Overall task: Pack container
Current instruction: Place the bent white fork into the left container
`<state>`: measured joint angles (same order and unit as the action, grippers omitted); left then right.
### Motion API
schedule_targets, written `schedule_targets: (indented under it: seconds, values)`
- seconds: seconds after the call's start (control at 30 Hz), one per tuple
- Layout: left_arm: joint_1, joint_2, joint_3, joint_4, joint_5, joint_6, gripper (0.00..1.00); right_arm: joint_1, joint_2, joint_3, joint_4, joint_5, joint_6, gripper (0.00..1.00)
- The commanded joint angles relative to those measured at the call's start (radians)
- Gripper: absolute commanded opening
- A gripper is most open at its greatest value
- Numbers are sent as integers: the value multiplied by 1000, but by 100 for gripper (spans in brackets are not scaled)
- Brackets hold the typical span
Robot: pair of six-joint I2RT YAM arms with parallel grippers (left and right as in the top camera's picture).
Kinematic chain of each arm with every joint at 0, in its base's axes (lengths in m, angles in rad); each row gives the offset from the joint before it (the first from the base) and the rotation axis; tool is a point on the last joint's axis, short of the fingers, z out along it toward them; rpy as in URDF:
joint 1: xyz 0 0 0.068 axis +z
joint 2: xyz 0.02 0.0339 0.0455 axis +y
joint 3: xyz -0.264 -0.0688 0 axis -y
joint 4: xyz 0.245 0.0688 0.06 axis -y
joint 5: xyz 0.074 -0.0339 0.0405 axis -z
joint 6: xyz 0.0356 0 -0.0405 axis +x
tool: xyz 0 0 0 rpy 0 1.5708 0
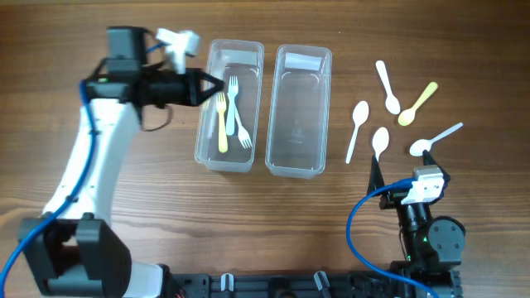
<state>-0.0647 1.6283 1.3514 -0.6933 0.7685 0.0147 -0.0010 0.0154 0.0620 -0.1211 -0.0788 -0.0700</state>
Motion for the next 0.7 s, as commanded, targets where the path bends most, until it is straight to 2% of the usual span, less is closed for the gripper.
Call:
schedule_targets:
  seconds: [0.0,0.07,0.13,0.2,0.23,0.33,0.37,0.47,0.57,0.63,0.67]
  values:
    - [-112,52,5,42,-296,-187,4,-3,-5,-4,3,-12,-6,100]
    - [-158,73,5,80,-451,-322,4,-3,-5,-4,3,-12,-6,100]
    - [-164,88,5,114,-471,-365,5,-3,-5,-4,3,-11,-6,100]
    - [-164,105,5,119,-471,-367,29,-3,-5,-4,3,-11,-6,100]
    - [-164,113,5,119,-471,-367,47,-3,-5,-4,3,-12,-6,100]
    - [-164,124,5,123,-470,-362,74,-3,-5,-4,3,-12,-6,100]
    - [-161,122,5,150,-469,-359,78,-3,-5,-4,3,-11,-6,100]
    - [-123,90,5,175,-470,-359,76,-3,-5,-4,3,-12,-6,100]
    - [-60,18,5,166,-471,-280,76,-3,-5,-4,3,-12,-6,100]
    - [-2,-40,5,143,-498,-247,88,-3,-5,-4,3,-12,-6,100]
    - [32,-61,5,126,-525,-259,99,-3,-5,-4,3,-11,-6,100]
